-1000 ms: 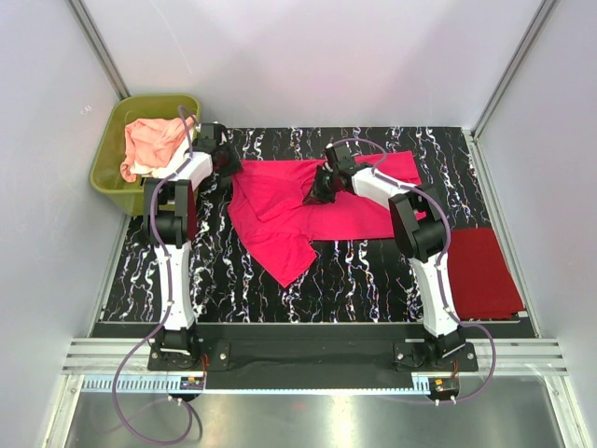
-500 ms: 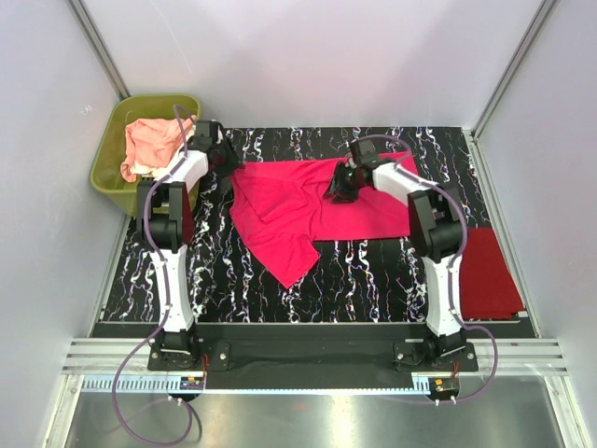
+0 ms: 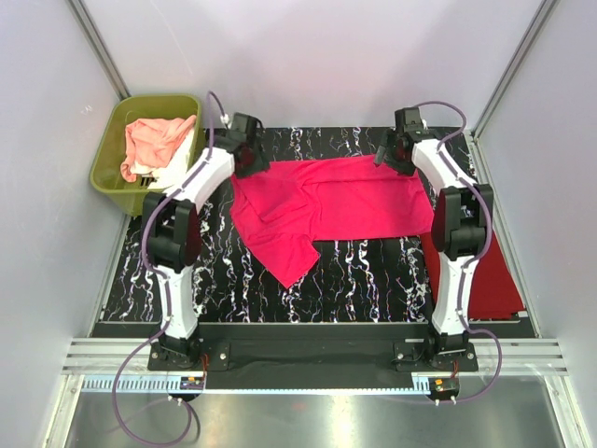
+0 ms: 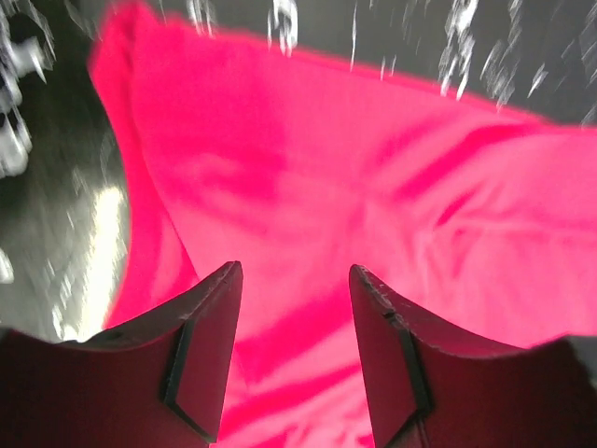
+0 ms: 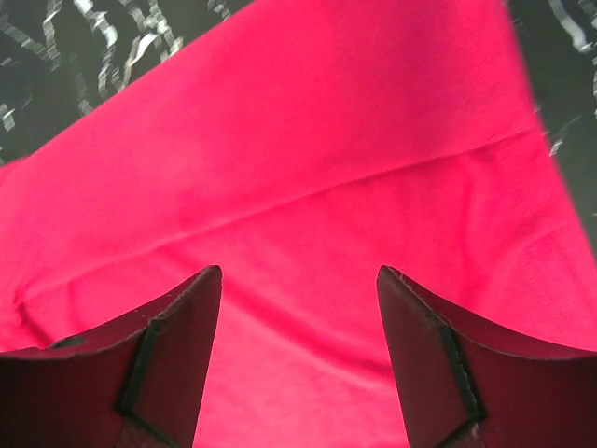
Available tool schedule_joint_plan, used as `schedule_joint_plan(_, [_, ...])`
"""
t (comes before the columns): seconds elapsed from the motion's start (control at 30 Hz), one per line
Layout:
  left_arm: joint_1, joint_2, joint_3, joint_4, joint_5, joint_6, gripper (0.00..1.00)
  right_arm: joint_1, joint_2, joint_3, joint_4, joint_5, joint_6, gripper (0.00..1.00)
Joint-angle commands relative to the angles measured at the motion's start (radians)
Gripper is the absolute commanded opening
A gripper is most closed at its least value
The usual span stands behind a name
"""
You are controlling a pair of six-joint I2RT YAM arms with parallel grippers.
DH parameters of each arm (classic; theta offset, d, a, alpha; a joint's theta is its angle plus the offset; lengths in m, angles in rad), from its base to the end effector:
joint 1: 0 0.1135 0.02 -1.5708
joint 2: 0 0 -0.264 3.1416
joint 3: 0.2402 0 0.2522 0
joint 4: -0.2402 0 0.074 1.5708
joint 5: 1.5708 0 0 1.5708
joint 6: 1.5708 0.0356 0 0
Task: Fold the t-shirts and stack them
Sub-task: Fold the tshirt
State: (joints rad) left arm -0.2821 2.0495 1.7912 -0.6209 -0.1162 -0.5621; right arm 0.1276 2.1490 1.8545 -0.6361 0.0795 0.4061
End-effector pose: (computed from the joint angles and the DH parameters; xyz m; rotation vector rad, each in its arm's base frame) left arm 0.4463 -0.1251 0.2590 -0.3935 2.4241 -0.2321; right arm 0.4780 0.0585 0.2331 0.3798 2.4724 0.1227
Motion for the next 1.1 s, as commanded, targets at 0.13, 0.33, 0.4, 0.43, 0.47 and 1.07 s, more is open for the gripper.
schedule_joint_plan(0.13, [-0.029, -0.032, -0.127, -0.122, -0.088, -0.124, 0.56, 0.014, 0.109, 0.103, -0.042, 0.175, 0.002, 0.65])
schedule_joint_plan(0.33, [-0.022, 0.084, -0.059, -0.175, -0.040, -0.142, 0.55, 0.000, 0.138, 0.081, 0.056, 0.112, -0.009, 0.51])
schedule_joint_plan(0.4, [-0.014, 0.116, -0.043, -0.181, -0.033, -0.144, 0.55, 0.000, 0.158, 0.080, 0.072, 0.106, -0.007, 0.51])
schedule_joint_plan(0.43, [-0.011, 0.127, -0.039, -0.183, -0.031, -0.144, 0.55, 0.000, 0.167, 0.086, 0.072, 0.103, -0.006, 0.51])
schedule_joint_plan(0.47, [0.003, 0.145, -0.035, -0.186, -0.027, -0.147, 0.55, 0.000, 0.178, 0.089, 0.072, 0.097, -0.004, 0.52])
schedule_joint_plan(1.07, [0.156, 0.388, 0.367, -0.326, 0.082, 0.014, 0.56, 0.007, 0.416, 0.448, -0.057, -0.010, 0.069, 0.59])
